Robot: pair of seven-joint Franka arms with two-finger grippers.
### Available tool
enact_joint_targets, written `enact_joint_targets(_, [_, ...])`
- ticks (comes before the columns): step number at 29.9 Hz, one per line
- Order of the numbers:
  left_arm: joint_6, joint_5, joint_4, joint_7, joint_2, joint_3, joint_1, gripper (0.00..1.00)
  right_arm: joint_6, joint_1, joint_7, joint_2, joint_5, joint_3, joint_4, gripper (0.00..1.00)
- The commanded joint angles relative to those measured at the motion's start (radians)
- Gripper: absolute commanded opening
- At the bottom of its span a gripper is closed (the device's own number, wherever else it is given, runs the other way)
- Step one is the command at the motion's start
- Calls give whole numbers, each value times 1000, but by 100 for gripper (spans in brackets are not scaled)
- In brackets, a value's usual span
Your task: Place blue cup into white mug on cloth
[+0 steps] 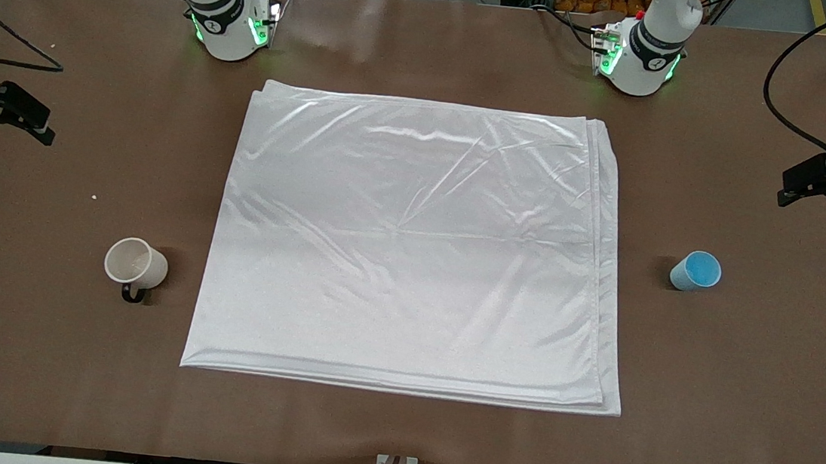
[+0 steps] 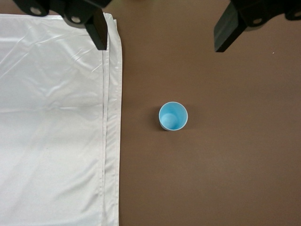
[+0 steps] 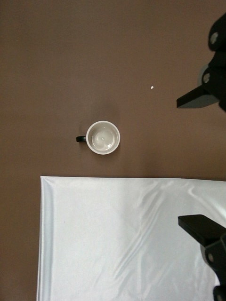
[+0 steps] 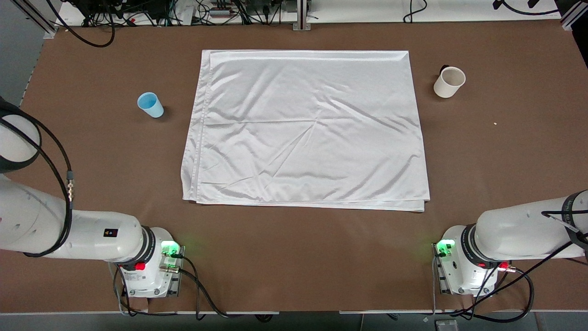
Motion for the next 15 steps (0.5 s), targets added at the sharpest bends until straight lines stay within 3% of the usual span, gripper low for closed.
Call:
enact_joint_targets(1, [3, -19, -13, -19, 35, 8, -9, 100, 73, -34, -48, 77, 12, 4, 12, 100])
enact_joint_targets(8, [7, -19, -14, -16, 109, 8, -7, 100, 167, -34, -50, 189, 13, 6, 26, 100])
enact_joint_targets(15, [20, -11, -16, -15, 186, 8, -6, 100, 193, -31, -50, 339, 8, 6, 113, 100])
